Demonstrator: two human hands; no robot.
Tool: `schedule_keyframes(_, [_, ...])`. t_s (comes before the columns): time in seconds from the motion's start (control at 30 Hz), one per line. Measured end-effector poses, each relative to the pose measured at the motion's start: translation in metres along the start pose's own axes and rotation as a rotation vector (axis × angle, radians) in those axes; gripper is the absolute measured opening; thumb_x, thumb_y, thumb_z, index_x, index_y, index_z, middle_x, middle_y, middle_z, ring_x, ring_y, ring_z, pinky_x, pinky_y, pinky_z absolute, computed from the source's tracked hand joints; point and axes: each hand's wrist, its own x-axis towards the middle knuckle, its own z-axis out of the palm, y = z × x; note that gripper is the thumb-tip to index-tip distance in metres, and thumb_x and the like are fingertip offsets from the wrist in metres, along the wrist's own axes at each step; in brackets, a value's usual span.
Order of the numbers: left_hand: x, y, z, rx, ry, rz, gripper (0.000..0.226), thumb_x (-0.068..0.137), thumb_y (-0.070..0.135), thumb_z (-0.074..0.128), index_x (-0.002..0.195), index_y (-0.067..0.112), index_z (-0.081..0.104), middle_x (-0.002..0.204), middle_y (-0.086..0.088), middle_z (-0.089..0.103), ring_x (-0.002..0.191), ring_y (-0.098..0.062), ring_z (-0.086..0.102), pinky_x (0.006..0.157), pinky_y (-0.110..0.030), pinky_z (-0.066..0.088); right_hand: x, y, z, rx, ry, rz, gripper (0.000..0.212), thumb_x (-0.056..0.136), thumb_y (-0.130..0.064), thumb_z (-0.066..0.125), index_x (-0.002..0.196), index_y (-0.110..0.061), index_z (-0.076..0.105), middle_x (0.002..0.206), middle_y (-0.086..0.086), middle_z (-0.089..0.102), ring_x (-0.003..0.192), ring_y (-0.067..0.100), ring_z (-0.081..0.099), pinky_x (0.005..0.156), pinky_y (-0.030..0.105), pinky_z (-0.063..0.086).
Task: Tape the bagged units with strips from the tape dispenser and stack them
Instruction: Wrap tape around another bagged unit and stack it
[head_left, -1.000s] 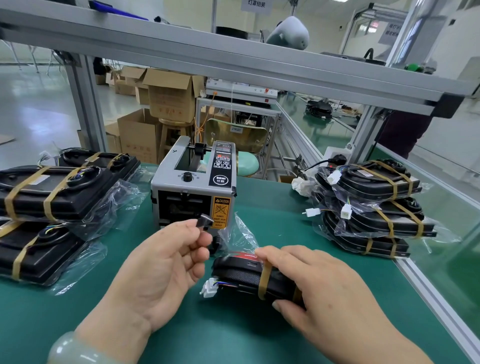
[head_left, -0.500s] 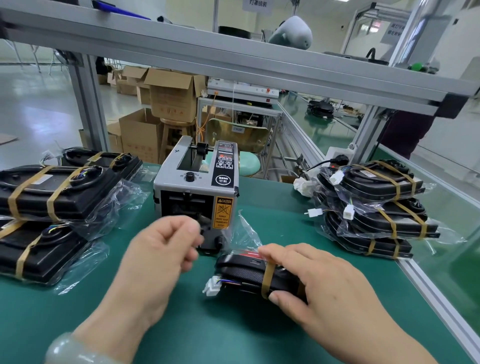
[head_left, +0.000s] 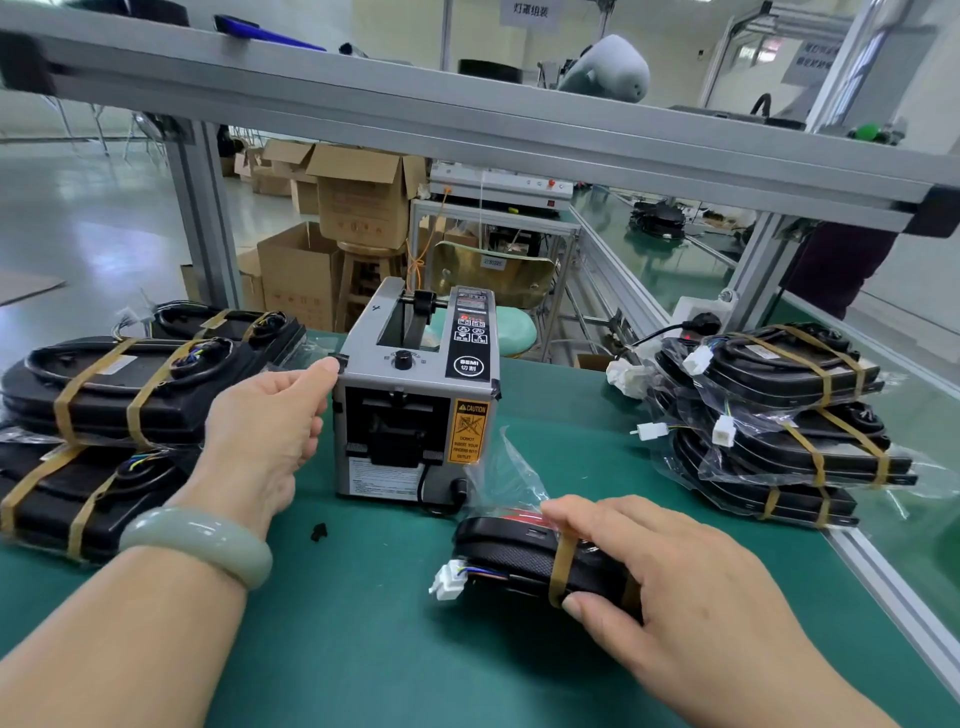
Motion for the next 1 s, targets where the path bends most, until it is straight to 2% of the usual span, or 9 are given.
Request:
schedule_keyframes(0.17, [-0.004,-0.003,-0.006,0.026,0.021,-0.066,0.023,0.086,0.037,0.065,0.073,0.019,0.058,0.062,0.003,0.055,0.046,-0.007,0.042,0.037,-0.015,0.035,0.001,-0.001,-0.001,0.001,0.046,0.018,0.060,0.063,-0.052,0.058,0.121,-0.047,0.044,0.092,-0.028,0.061,0.074,0.006,0.062,0.057,0.020,0.043])
schedule_keyframes(0.23, [-0.012,-0.011,-0.004,-0.002,0.036,-0.100,0.023,0.088,0.032,0.061,0.070,0.019,0.057,0.057,0.005,0.054,0.040,-0.004,0.041,0.036,-0.015,0.033,0.000,-0.002,-0.001,-0.007,0.058,0.016,0.059,0.062,-0.052,0.058,0.119,-0.046,0.046,0.091,-0.028,0.061,0.073,0.005,0.062,0.055,0.020,0.045])
schedule_keyframes(0.3, [-0.024,-0.021,0.001,-0.019,-0.018,-0.120,0.021,0.088,0.026,0.063,0.069,0.018,0.059,0.050,0.008,0.056,0.037,-0.003,0.040,0.035,-0.013,0.032,-0.001,-0.001,-0.001,-0.010,0.057,0.016,0.059,0.062,-0.052,0.058,0.119,-0.046,0.047,0.090,-0.028,0.061,0.072,0.005,0.062,0.055,0.020,0.046])
schedule_keyframes(0.37, [-0.035,-0.028,0.008,0.000,-0.067,-0.131,0.017,0.086,0.024,0.067,0.071,0.018,0.063,0.047,0.010,0.057,0.041,-0.004,0.042,0.035,-0.014,0.034,-0.001,-0.001,-0.001,-0.010,0.057,0.016,0.059,0.063,-0.052,0.057,0.121,-0.046,0.045,0.092,-0.028,0.061,0.074,0.005,0.062,0.057,0.020,0.046])
schedule_keyframes(0.5, [-0.041,-0.028,0.018,0.030,-0.062,-0.144,0.014,0.085,0.022,0.068,0.073,0.016,0.066,0.054,0.007,0.061,0.047,-0.007,0.044,0.040,-0.017,0.037,0.000,-0.002,-0.003,-0.001,0.048,0.030,0.061,0.063,-0.051,0.058,0.122,-0.046,0.044,0.093,-0.028,0.061,0.076,0.005,0.062,0.058,0.019,0.045])
schedule_keyframes(0.8, [-0.042,-0.017,0.033,0.029,-0.003,-0.225,0.020,0.086,0.022,0.068,0.069,0.011,0.065,0.056,0.001,0.062,0.043,-0.007,0.047,0.036,-0.016,0.038,-0.001,0.003,0.002,0.053,-0.066,-0.017,0.062,0.072,-0.061,0.042,0.128,-0.060,0.017,0.114,-0.032,0.050,0.102,0.000,0.051,0.079,0.020,0.039])
schedule_keyframes(1.0, [-0.039,-0.016,0.042,0.018,0.094,-0.266,0.020,0.083,0.014,0.063,0.064,0.011,0.059,0.054,0.001,0.060,0.043,-0.009,0.045,0.043,-0.019,0.037,-0.001,0.005,0.004,0.055,-0.051,-0.022,0.061,0.076,-0.061,0.046,0.129,-0.061,0.016,0.118,-0.033,0.047,0.107,-0.002,0.048,0.082,0.018,0.036])
